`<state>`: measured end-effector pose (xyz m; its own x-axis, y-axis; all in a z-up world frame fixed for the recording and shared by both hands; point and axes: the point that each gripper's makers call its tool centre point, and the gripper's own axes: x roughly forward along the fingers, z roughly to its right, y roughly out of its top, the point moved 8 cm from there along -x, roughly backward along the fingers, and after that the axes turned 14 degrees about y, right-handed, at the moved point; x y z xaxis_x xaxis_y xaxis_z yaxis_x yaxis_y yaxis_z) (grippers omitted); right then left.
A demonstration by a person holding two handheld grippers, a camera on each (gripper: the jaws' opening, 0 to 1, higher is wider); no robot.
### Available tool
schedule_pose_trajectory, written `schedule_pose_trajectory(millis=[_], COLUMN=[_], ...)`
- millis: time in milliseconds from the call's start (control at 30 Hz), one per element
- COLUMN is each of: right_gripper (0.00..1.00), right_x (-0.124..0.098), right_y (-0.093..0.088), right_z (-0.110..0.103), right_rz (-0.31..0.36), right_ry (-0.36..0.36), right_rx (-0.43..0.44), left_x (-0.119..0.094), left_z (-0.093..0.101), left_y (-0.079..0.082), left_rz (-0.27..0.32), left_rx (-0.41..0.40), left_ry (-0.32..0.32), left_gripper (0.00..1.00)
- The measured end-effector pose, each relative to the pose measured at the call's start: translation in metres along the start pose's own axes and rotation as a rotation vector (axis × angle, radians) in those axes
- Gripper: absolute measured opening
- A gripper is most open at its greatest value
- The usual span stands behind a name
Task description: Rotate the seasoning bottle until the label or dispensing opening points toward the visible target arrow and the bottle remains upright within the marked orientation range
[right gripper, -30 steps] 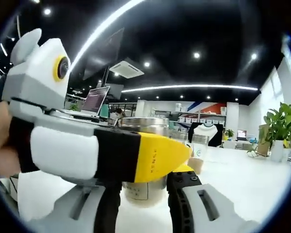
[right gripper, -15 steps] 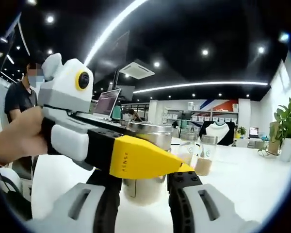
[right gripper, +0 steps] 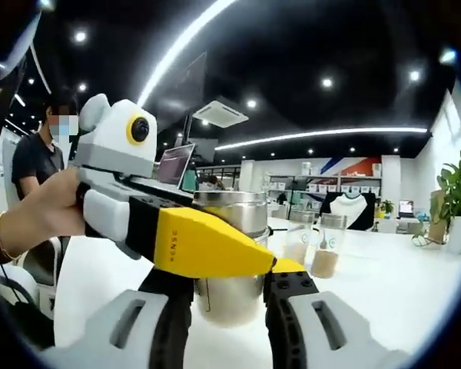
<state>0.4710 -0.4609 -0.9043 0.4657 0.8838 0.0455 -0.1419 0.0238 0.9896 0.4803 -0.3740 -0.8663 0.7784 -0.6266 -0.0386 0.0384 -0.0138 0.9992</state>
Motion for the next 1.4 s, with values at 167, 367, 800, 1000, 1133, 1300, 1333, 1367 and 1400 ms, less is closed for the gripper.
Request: schedule_pose_trajectory(millis=[167, 367, 800, 1000, 1133, 1300, 1333, 1367, 1400], right_gripper=[0.32, 0.32, 0.32, 0.32, 0.33, 0.33, 0.33, 0.33, 0.33], right_x=[-0.001, 0.001, 0.005, 0.005, 0.006, 0.009, 0.009, 0.009, 0.009], right_y=[0.002, 0.005, -0.004, -0.003, -0.005, -0.006, -0.007, -0.007, -0.007], right_z=[0.001, 0.0, -0.009, -0.008, -0.009, -0.01, -0.01, -0.01, -0.009], right_rz=[0.027, 0.037, 0.007, -0.005, -0.008, -0.005, -0.007, -0.008, -0.007], right_ry=[-0.065, -0.096, -0.089, -0.084, -0.08, -0.054, -0.052, -0.048, -0.044], right_rx=[0.007, -0.029, -0.028, -0.037, -0.014, 0.014, 0.017, 0.021, 0.033], left_x=[-0.002, -0.006, -0.008, -0.01, -0.011, -0.012, -0.011, -0.011, -0.011], left_z=[0.004, 0.015, 0.019, 0.019, 0.016, 0.013, 0.013, 0.012, 0.012], left_y=[0.001, 0.0, -0.006, -0.008, -0.01, -0.011, -0.011, -0.01, -0.01], left_rz=[0.037, 0.056, 0.06, 0.089, 0.091, 0.086, 0.086, 0.087, 0.088], left_rx=[-0.049, 0.074, -0.012, -0.029, -0.067, -0.073, -0.07, -0.066, -0.063], left_ry=[0.136, 0.321, 0.427, 0.423, 0.42, 0.415, 0.415, 0.416, 0.417], left_gripper=[0.38, 0.39, 0.4, 0.39, 0.39, 0.38, 0.38, 0.38, 0.38])
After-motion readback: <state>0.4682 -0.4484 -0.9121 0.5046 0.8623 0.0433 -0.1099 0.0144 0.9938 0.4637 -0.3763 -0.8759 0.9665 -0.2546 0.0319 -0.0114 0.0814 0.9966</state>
